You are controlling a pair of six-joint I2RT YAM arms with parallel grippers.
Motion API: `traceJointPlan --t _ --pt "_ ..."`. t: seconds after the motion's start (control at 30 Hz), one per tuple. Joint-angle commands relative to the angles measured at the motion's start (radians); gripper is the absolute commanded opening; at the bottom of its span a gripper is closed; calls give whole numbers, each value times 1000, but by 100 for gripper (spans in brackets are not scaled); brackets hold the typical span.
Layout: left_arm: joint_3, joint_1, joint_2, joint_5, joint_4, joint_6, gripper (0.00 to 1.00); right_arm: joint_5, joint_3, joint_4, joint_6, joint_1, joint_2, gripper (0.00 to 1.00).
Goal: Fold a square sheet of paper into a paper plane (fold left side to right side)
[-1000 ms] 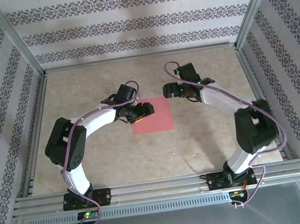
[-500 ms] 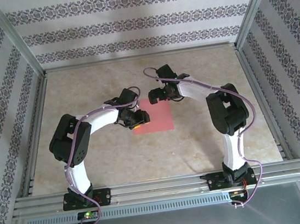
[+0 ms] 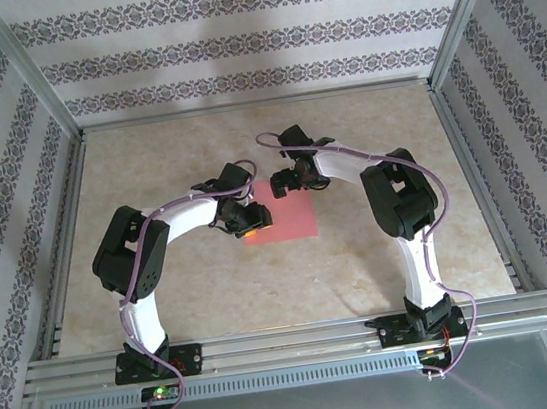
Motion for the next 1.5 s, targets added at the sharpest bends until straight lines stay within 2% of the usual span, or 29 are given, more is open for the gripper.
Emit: traceJointPlan --t 0.0,0.5,0.67,1.17,1.47 --pt "-5 3 42 -19 -15 11 48 2 21 -46 -18 21 27 98" --pt "-22 4 38 14 42 -22 47 -72 -14 -62 2 87 -7 96" --pt "-25 4 28 23 63 -31 47 -103 -25 -67 11 96 -30 91" --pt "-36 4 -1 33 99 -29 48 -228 -44 -59 60 71 -43 51" --pt "-55 6 -66 -5 146 -16 59 -275 -75 -62 39 20 -79 28"
